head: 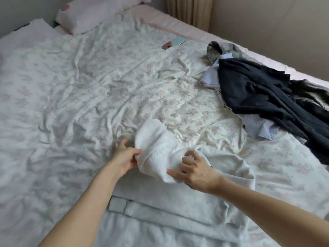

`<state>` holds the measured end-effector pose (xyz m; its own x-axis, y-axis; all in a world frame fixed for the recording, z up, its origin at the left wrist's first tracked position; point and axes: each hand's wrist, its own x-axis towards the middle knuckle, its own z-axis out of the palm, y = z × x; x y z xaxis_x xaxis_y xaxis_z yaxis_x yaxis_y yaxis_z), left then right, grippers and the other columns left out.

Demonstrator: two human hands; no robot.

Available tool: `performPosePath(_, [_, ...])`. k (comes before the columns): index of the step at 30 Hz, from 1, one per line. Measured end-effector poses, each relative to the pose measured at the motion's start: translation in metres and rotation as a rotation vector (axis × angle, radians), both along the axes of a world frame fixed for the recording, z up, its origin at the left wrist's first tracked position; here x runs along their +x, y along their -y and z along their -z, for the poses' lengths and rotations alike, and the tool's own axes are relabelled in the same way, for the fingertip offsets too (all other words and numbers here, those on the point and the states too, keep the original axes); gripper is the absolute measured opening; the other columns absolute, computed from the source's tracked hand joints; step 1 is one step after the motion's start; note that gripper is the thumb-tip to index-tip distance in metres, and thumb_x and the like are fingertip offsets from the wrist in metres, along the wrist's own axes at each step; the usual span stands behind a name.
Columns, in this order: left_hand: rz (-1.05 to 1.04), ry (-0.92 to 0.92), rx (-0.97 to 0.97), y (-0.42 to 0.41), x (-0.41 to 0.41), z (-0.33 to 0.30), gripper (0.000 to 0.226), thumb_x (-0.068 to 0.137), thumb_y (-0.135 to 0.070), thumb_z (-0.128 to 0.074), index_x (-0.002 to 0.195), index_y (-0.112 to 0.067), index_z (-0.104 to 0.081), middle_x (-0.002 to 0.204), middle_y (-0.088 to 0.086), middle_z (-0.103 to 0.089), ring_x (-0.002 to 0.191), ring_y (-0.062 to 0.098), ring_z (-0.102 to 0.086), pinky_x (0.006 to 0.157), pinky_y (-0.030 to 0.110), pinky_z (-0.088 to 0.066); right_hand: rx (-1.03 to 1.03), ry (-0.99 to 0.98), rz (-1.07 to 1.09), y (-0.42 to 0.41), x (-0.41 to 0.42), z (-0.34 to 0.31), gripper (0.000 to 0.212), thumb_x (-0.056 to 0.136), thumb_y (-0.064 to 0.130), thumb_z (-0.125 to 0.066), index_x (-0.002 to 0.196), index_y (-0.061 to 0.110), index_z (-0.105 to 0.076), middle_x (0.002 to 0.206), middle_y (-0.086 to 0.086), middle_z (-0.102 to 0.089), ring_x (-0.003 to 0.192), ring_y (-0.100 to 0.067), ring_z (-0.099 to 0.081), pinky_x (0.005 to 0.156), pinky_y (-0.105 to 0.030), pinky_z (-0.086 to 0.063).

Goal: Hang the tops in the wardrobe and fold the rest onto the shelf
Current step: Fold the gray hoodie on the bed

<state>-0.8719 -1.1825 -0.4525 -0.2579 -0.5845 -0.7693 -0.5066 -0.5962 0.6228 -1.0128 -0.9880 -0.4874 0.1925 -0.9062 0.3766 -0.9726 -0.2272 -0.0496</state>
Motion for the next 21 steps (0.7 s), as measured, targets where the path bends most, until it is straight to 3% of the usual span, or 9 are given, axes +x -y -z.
performPosePath(3, [-0.152,-0.086,0.045,-0.027,0.039,0.020,0.071,0.087,0.015,-0.047,0.144,-0.024,-0.029,0.105,0.015,-0.063,0.079,0.025,-0.060,0.063,0.034,-0.049,0.072,0.014,0.081,-0.028,0.014,0.003,0.047,0.053,0.011,-0.079,0.099,0.022,-0.076,0.060,0.005,-0.056,0.056,-0.018,-0.057,0.076,-0.039,-0.054])
performPosePath(6, [-0.212,-0.037,0.099,-0.060,0.075,0.052,0.060,0.088,0.016,-0.040,0.140,-0.012,-0.036,0.088,0.012,-0.061,0.068,0.023,-0.055,0.057,0.031,-0.046,0.151,0.057,0.128,-0.055,0.034,0.016,0.047,0.054,0.013,-0.081,0.100,0.021,-0.075,0.064,0.005,-0.057,0.058,-0.018,-0.056,0.074,-0.032,-0.052])
performPosePath(9, [-0.217,0.096,0.122,-0.086,0.098,0.079,0.054,0.087,0.017,-0.037,0.134,-0.009,-0.043,0.094,0.018,-0.061,0.065,0.025,-0.054,0.044,0.024,-0.046,0.274,0.083,0.181,-0.081,0.057,0.038,0.044,0.051,0.016,-0.081,0.094,0.022,-0.075,0.065,0.006,-0.056,0.060,-0.017,-0.057,0.071,-0.029,-0.036])
performPosePath(11, [-0.163,0.171,0.048,-0.092,0.103,0.093,0.050,0.084,0.015,-0.041,0.129,-0.007,-0.047,0.104,0.023,-0.061,0.070,0.029,-0.057,0.052,0.029,-0.050,0.366,0.113,0.225,-0.093,0.071,0.050,0.040,0.048,0.019,-0.080,0.086,0.024,-0.074,0.065,0.007,-0.056,0.063,-0.017,-0.059,0.073,-0.028,-0.036])
performPosePath(13, [-0.081,0.263,-0.080,-0.088,0.099,0.096,0.037,0.082,0.006,-0.049,0.118,-0.002,-0.055,0.104,0.025,-0.064,0.087,0.036,-0.062,0.069,0.044,-0.053,0.364,0.231,0.312,-0.099,0.079,0.055,0.036,0.051,0.018,-0.078,0.086,0.021,-0.073,0.068,0.005,-0.058,0.066,-0.018,-0.061,0.072,-0.027,-0.045])
performPosePath(15, [-0.053,0.319,-0.210,-0.079,0.088,0.087,0.026,0.076,-0.015,-0.053,0.097,-0.001,-0.061,0.085,0.018,-0.064,0.082,0.032,-0.061,0.075,0.047,-0.052,0.266,0.377,0.519,-0.097,0.078,0.055,0.027,0.065,0.015,-0.070,0.091,0.013,-0.068,0.075,0.000,-0.060,0.069,-0.024,-0.062,0.069,-0.027,-0.044])
performPosePath(16, [-0.055,0.301,-0.257,-0.073,0.082,0.080,0.032,0.070,-0.027,-0.053,0.091,-0.003,-0.060,0.081,0.015,-0.063,0.079,0.029,-0.060,0.075,0.047,-0.051,0.217,0.445,0.660,-0.093,0.076,0.053,0.022,0.072,0.014,-0.067,0.093,0.009,-0.065,0.080,-0.004,-0.061,0.072,-0.027,-0.062,0.069,-0.029,-0.044])
performPosePath(18, [-0.039,0.250,-0.290,-0.062,0.070,0.071,0.047,0.072,-0.043,-0.054,0.099,-0.005,-0.059,0.090,0.012,-0.065,0.085,0.029,-0.061,0.082,0.051,-0.050,0.201,0.608,0.955,-0.084,0.072,0.048,0.028,0.080,0.016,-0.069,0.104,0.004,-0.061,0.094,-0.010,-0.061,0.086,-0.031,-0.061,0.072,-0.038,-0.048])
performPosePath(21, [0.008,0.181,-0.288,-0.045,0.052,0.071,0.052,0.084,-0.047,-0.061,0.121,-0.011,-0.051,0.112,0.005,-0.063,0.101,0.025,-0.060,0.092,0.047,-0.049,0.447,0.822,1.216,-0.066,0.062,0.047,0.047,0.088,0.045,-0.056,0.119,0.010,-0.056,0.116,-0.005,-0.057,0.113,-0.023,-0.050,0.090,-0.038,-0.042])
